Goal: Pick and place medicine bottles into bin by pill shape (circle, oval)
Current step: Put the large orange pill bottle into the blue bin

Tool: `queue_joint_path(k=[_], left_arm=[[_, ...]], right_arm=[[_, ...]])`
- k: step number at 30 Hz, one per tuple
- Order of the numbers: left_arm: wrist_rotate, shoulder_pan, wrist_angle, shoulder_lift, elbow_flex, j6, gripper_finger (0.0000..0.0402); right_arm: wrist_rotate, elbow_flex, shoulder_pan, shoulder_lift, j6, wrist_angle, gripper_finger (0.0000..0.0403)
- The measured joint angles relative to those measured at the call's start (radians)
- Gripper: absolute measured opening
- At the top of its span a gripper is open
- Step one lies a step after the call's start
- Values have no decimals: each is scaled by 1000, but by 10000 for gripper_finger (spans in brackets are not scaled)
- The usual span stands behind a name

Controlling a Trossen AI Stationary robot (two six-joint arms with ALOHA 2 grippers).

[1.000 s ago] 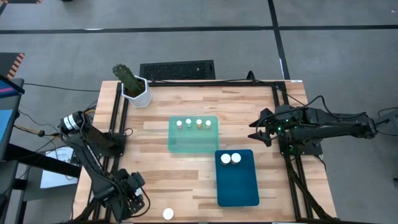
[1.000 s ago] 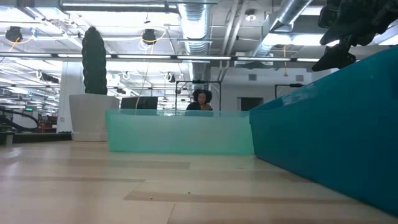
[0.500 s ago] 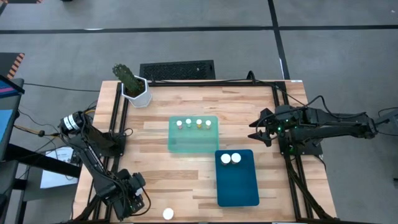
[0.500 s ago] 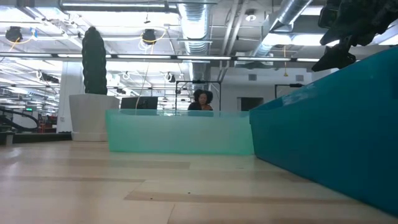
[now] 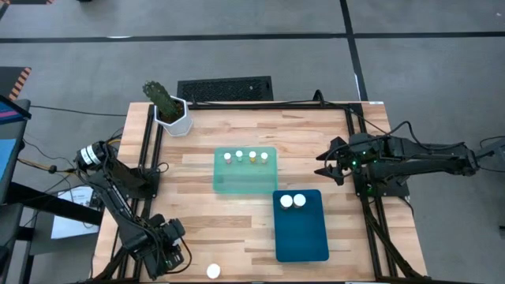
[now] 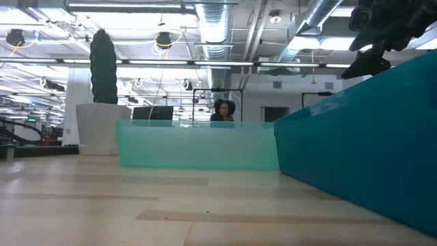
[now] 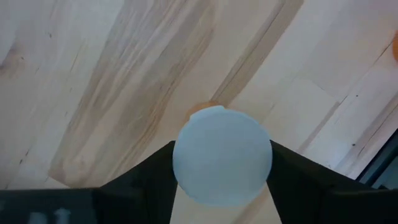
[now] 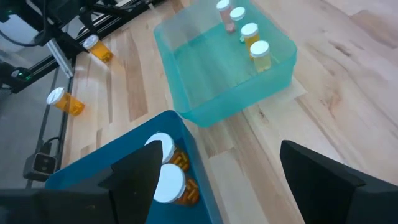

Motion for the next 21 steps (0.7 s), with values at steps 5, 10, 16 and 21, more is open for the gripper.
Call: queue_joint_path(k=[5, 10, 16, 21], left_arm=[[0, 18, 3, 0, 0, -2, 207], [9, 65, 8, 0, 23, 14, 209], [10, 171, -1, 0, 117, 148, 206], [3, 305, -8, -1, 210, 310, 210]], right_arm=[[4, 0, 0, 0, 0, 0, 333], [4, 0, 0, 0, 0, 0, 333], [5, 0, 0, 0, 0, 0, 333], [5, 0, 0, 0, 0, 0, 333]])
